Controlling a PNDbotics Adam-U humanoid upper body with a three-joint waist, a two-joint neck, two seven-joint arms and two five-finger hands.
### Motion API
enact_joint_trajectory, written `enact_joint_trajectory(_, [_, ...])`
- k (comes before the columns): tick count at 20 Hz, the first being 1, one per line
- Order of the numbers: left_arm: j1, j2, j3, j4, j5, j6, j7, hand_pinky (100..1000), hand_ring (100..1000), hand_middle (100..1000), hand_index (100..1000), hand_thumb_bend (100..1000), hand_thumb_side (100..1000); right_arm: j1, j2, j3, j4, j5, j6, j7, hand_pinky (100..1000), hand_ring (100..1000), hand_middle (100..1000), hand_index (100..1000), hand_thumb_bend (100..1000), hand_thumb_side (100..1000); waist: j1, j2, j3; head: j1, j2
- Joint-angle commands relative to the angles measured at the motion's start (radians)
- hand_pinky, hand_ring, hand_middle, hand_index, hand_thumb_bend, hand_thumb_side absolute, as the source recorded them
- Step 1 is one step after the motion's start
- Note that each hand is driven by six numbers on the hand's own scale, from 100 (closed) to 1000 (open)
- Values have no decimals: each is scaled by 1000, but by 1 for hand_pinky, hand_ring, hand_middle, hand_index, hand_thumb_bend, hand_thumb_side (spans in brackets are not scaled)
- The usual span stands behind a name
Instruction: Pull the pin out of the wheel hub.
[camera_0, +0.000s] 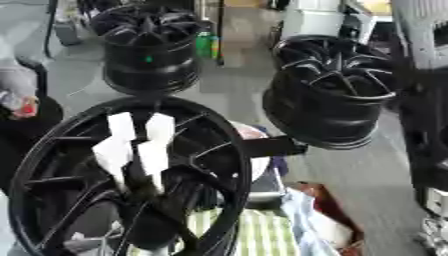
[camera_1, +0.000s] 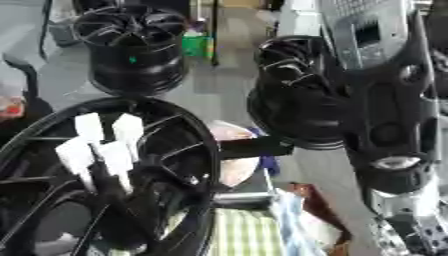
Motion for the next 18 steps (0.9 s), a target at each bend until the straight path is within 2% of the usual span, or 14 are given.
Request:
enact_joint_trajectory(1, [-11,13,7,-12,-5,-4,-1,826,898,784,804,165,605,-15,-12,-12,-14,-7,0,-6,822,829,774,844,100,426,6,-10,-2,-2,-2])
enact_joint_trajectory(18, [-11,11,6,-12,-4,-4,-2,827,898,785,804,165,606,-21,-2,12,16,-47,15,11,818,826,768,842,100,453,5,-11,-1,-8,-5])
